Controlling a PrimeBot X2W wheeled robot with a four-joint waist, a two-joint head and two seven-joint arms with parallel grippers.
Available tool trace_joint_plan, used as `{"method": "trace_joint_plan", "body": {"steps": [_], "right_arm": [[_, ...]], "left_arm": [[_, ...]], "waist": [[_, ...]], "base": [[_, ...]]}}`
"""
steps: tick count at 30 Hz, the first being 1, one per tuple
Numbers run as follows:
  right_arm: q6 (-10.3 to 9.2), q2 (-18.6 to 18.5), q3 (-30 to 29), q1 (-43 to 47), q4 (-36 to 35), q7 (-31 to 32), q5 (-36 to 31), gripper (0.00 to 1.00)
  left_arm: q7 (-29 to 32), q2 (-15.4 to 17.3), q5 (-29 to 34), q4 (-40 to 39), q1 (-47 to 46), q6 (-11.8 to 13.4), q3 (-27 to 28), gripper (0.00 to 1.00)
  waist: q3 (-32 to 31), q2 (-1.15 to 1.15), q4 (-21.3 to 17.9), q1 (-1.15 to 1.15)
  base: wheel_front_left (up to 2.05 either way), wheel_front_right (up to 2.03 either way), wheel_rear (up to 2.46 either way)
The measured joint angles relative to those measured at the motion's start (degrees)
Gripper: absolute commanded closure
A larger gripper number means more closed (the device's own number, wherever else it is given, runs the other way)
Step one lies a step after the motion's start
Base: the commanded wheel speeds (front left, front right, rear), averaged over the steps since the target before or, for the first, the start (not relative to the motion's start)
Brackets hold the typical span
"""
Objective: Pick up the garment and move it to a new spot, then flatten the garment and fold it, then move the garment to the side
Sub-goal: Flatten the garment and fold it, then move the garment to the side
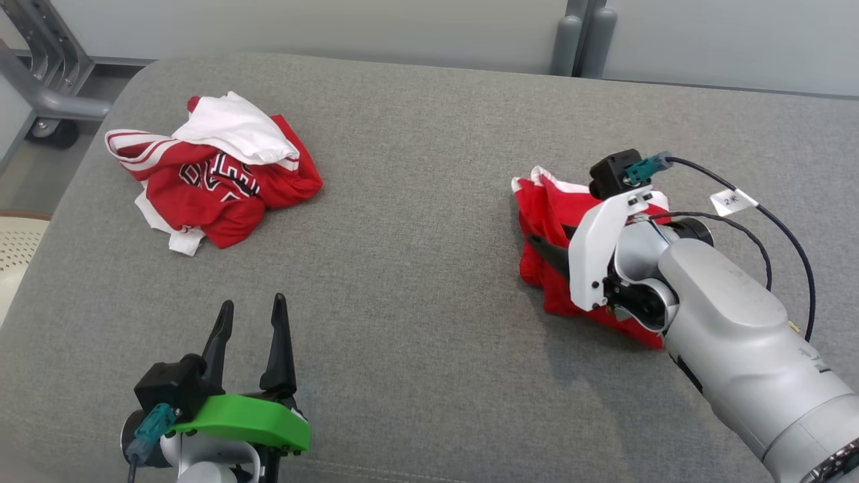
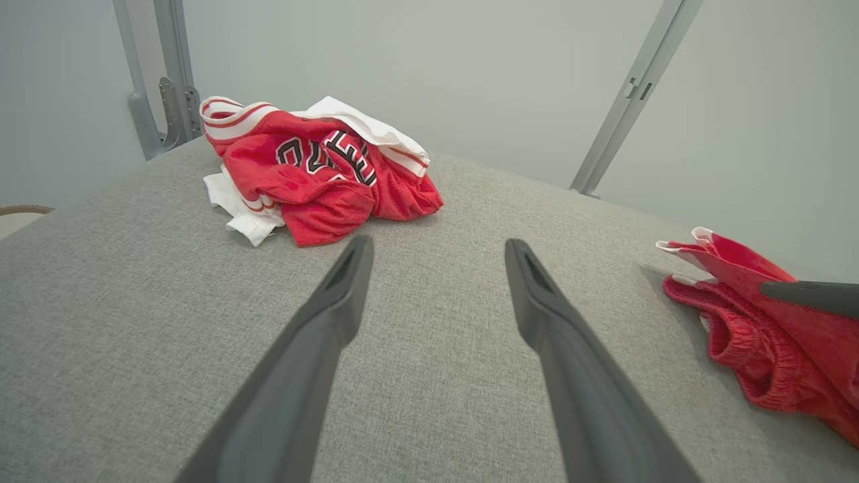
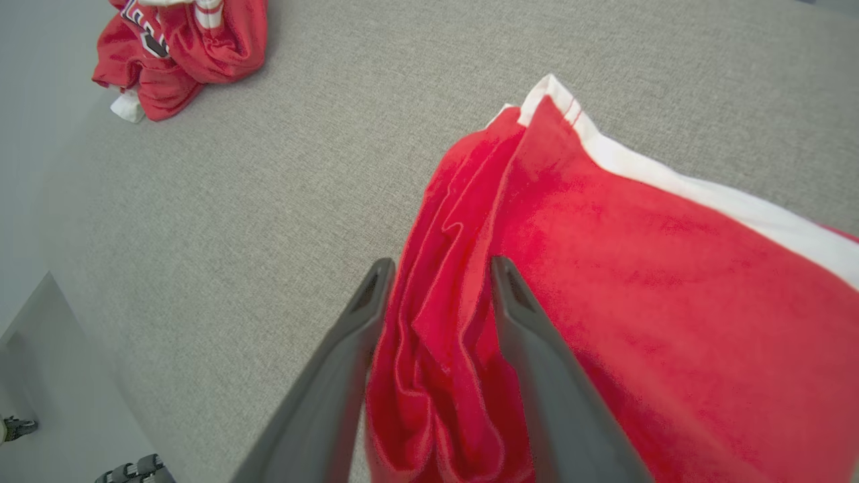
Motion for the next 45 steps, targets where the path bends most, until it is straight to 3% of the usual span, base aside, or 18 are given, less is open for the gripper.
{"method": "trace_joint_plan", "body": {"steps": [6, 12, 19, 27, 45], "right_arm": [[0.08, -0.4, 5.8, -3.0, -3.1, -1.2, -6.4, 0.00], [0.08, -0.8, 3.1, -4.3, -7.0, -6.2, -5.9, 0.00], [-0.67, -5.3, -3.1, -3.5, -6.1, -9.5, -2.2, 0.00], [-2.55, -7.1, -7.3, 4.5, -2.2, -11.3, 2.0, 0.00], [-2.53, -5.6, -13.8, 7.6, 4.0, -11.1, 11.8, 0.00]], "left_arm": [[0.0, 0.0, 0.0, 0.1, 0.1, 0.0, 0.5, 0.00], [0.0, 0.0, 0.0, -0.1, 0.7, 0.0, 0.9, 0.00], [0.0, 0.0, 0.1, -1.2, 0.9, 0.0, 0.7, 0.00], [0.0, 0.0, 0.7, -2.8, 0.8, 0.0, 0.7, 0.00], [-0.2, 0.0, 1.3, -3.6, -0.1, 0.0, 0.7, 0.00]], "waist": [[-1.1, 0.00, -1.4, 0.00], [-2.3, 0.00, -3.8, 0.00], [-2.0, 0.00, -5.4, 0.00], [0.1, 0.00, -5.3, 0.00], [4.2, 0.00, -2.3, 0.00]], "base": [[0.00, 0.00, 0.00], [0.00, 0.00, 0.00], [0.00, 0.00, 0.00], [0.00, 0.00, 0.00], [0.00, 0.00, 0.00]]}}
